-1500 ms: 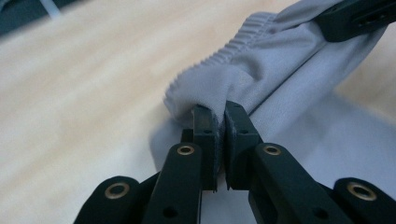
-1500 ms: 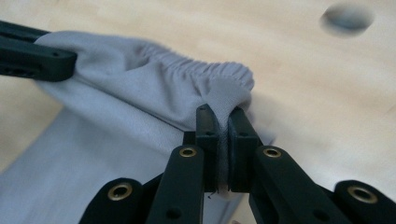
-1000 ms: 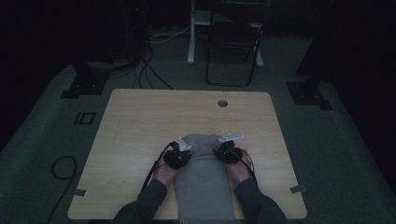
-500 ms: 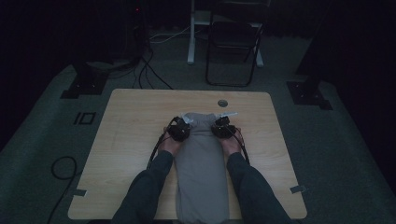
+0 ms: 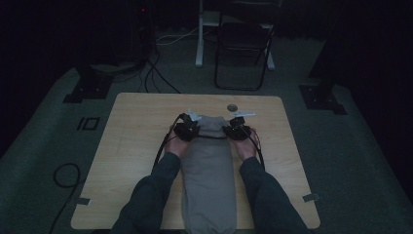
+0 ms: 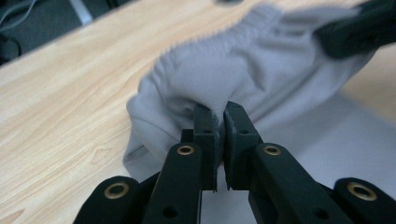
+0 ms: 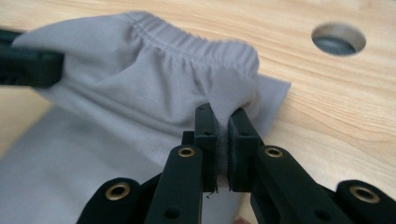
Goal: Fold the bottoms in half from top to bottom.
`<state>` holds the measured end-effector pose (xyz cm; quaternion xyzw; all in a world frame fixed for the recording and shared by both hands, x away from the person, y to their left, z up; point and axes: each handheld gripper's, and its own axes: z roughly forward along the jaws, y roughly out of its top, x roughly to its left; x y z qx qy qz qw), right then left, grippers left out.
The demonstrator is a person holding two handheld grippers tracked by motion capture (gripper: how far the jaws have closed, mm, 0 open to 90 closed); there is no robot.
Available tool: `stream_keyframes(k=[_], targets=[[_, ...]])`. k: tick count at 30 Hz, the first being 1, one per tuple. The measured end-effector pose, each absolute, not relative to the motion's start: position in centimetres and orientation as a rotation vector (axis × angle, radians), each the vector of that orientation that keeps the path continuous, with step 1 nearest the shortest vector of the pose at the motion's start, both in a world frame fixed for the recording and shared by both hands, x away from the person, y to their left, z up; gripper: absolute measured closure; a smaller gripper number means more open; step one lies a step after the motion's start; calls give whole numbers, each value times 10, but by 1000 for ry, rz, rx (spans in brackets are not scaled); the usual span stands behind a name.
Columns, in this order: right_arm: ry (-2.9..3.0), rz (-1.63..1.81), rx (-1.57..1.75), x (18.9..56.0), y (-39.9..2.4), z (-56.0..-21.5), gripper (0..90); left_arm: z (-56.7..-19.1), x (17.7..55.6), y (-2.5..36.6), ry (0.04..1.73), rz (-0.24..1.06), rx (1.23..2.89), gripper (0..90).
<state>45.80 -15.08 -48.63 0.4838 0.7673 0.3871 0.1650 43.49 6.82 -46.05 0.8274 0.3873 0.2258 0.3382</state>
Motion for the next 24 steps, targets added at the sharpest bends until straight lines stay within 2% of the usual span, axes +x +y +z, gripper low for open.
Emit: stream_keyframes(k=[3, 5, 7, 10, 13, 15, 24], targets=[[2203, 1143, 1297, 426, -154, -475, 848, -451, 400, 76, 982, 546, 2119, 854], [2233, 1144, 1257, 404, -155, -474, 848, -455, 376, 78, 938, 544, 2159, 853], [2284, 1139, 1234, 384, -156, -480, 847, -466, 356, 83, 951, 489, 2170, 852], [2353, 1087, 1223, 362, -154, -498, 847, -496, 337, 82, 939, 479, 2278, 849], [2399, 1026, 1250, 353, -151, -520, 843, -523, 332, 83, 983, 427, 2316, 845], [2407, 997, 1258, 352, -149, -532, 829, -527, 332, 86, 984, 421, 2273, 845], [2342, 1096, 1306, 375, -152, -539, 827, -537, 359, 91, 986, 446, 2176, 844]])
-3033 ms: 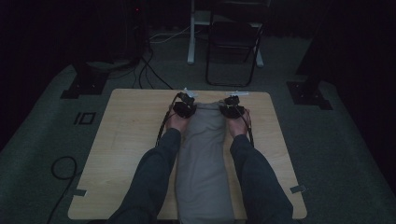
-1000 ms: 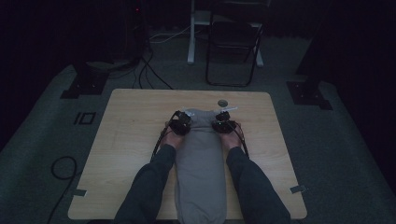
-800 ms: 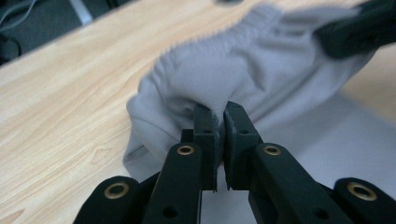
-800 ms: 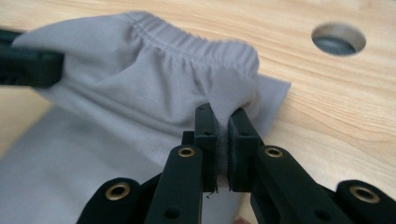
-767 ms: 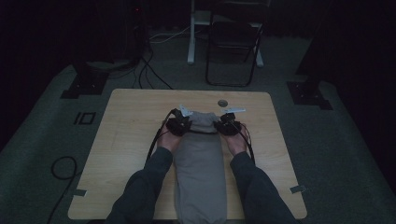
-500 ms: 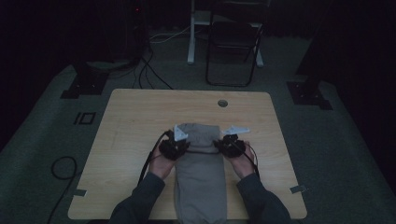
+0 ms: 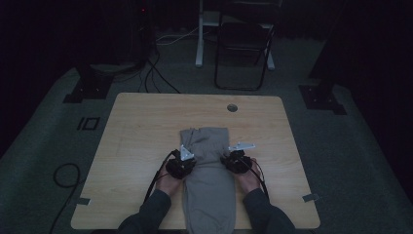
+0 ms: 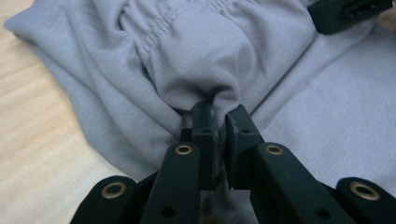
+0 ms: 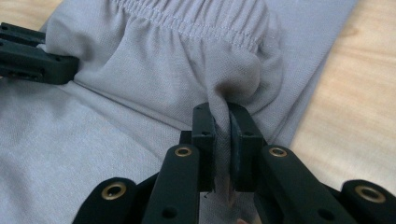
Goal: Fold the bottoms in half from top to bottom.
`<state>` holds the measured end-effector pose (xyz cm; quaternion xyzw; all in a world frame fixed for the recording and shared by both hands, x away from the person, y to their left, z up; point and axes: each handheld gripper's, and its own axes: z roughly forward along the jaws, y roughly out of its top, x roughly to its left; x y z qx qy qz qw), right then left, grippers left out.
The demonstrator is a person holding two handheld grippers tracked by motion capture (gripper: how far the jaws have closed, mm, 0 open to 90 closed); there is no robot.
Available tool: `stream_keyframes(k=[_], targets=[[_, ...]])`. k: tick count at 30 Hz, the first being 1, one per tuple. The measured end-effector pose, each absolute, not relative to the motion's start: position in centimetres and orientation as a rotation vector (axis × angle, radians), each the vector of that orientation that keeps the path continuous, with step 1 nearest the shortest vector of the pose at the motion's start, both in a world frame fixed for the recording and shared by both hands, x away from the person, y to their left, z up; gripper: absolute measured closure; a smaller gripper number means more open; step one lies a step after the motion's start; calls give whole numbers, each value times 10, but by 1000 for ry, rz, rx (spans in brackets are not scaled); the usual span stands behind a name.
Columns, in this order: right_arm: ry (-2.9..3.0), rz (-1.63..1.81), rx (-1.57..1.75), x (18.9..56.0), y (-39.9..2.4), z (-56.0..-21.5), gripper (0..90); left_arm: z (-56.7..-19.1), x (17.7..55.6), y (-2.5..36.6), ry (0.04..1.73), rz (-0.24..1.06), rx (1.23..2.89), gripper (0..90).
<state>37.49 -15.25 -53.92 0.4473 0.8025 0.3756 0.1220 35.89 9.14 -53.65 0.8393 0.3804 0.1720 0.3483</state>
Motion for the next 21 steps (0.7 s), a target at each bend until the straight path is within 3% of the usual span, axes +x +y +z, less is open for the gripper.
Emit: stream_keyframes(k=[16, 21], targets=[[2248, 1023, 1416, 468, -142, -536, 832, -532, 459, 76, 1120, 575, 2186, 842], [2241, 1019, 1474, 478, -142, -532, 843, -519, 463, 76, 1132, 546, 2203, 844]])
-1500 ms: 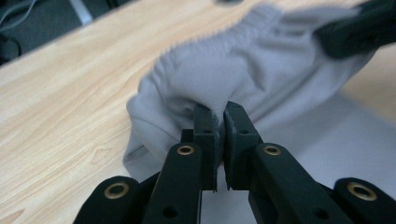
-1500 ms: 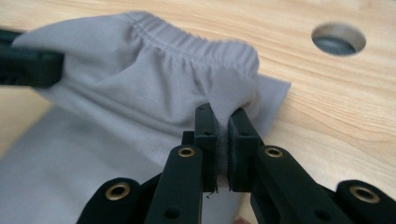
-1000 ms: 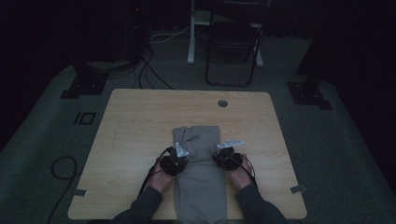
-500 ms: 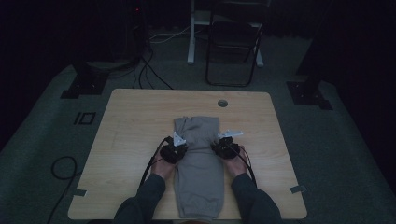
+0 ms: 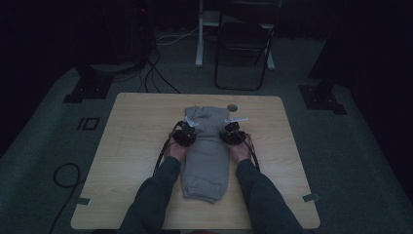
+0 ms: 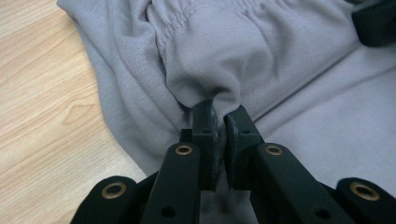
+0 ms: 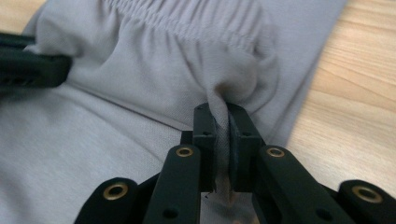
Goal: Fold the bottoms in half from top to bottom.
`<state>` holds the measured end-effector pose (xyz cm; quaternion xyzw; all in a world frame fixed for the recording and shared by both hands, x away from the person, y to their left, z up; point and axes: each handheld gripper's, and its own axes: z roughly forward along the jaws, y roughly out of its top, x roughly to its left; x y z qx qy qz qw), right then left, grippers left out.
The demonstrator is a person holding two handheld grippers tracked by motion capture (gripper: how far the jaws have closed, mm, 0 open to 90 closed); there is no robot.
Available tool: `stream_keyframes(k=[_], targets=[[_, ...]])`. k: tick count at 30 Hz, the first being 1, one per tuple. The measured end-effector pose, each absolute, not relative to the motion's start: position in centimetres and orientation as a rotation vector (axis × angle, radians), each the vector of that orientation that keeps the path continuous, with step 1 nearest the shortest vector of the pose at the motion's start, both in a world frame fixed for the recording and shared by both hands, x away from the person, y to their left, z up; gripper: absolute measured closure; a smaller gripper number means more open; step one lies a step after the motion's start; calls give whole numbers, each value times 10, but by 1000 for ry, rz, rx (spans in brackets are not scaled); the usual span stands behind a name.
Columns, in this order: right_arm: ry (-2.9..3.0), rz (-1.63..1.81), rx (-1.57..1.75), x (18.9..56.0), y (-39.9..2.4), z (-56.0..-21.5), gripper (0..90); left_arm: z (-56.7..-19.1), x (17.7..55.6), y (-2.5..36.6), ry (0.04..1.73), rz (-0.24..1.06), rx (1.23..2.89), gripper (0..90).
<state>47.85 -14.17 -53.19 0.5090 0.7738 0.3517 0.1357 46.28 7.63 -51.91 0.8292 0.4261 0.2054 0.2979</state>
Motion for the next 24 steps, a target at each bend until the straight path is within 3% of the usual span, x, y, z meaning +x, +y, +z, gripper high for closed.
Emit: stream_keyframes(k=[5, 11, 14, 17, 21, 24], targets=[[2193, 1138, 1406, 458, -149, -498, 845, -474, 437, 88, 1042, 571, 2114, 847], [2190, 1219, 1232, 400, -151, -458, 843, -440, 376, 99, 935, 548, 2090, 846], [2241, 1207, 1195, 369, -151, -465, 841, -460, 347, 100, 910, 519, 2143, 840], [2318, 1125, 1186, 348, -148, -494, 837, -498, 331, 99, 896, 499, 2242, 819], [2384, 1035, 1270, 344, -146, -535, 827, -534, 323, 101, 908, 512, 2249, 813], [2376, 1044, 1260, 349, -147, -536, 827, -535, 328, 103, 924, 495, 2220, 821]])
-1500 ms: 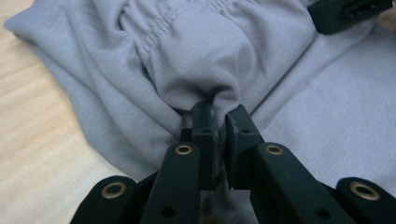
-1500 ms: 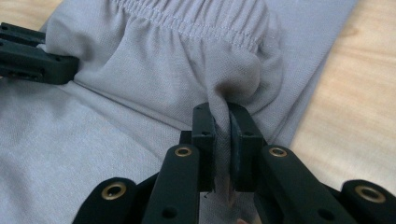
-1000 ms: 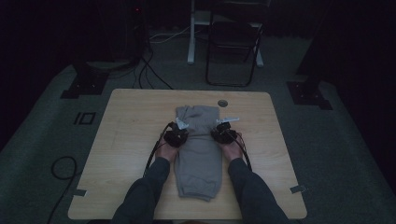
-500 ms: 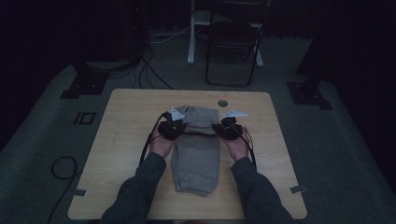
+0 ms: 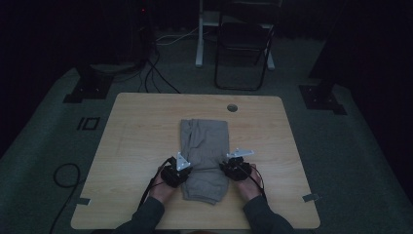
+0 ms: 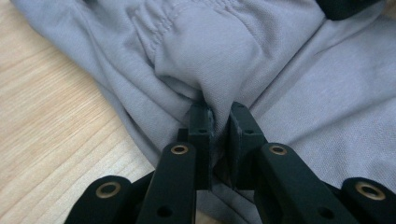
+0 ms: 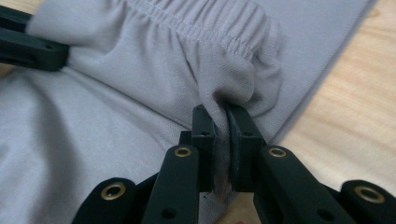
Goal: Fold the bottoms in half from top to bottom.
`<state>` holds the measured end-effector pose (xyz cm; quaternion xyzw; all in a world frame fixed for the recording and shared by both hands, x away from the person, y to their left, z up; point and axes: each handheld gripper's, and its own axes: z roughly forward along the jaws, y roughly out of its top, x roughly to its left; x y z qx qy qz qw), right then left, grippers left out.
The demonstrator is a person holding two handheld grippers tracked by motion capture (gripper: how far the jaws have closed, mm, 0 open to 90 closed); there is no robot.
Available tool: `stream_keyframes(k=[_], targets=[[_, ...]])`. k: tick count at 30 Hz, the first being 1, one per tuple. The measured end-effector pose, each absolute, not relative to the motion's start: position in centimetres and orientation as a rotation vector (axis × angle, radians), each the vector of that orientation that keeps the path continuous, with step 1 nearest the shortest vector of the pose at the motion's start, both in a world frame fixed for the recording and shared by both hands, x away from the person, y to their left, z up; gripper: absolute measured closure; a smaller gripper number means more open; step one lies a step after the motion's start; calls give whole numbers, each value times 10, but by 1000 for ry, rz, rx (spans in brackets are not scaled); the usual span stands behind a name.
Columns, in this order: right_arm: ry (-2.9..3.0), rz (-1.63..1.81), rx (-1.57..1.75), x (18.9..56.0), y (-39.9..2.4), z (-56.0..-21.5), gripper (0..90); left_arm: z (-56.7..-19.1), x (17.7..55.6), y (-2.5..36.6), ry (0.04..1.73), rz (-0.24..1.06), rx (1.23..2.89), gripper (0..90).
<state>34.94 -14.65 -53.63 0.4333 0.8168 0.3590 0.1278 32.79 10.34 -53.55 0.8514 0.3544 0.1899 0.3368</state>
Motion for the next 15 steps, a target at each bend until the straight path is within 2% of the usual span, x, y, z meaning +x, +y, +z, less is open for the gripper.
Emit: stream_keyframes(k=[15], targets=[[2267, 973, 1318, 423, -143, -537, 823, -538, 409, 86, 1021, 581, 2170, 823]])
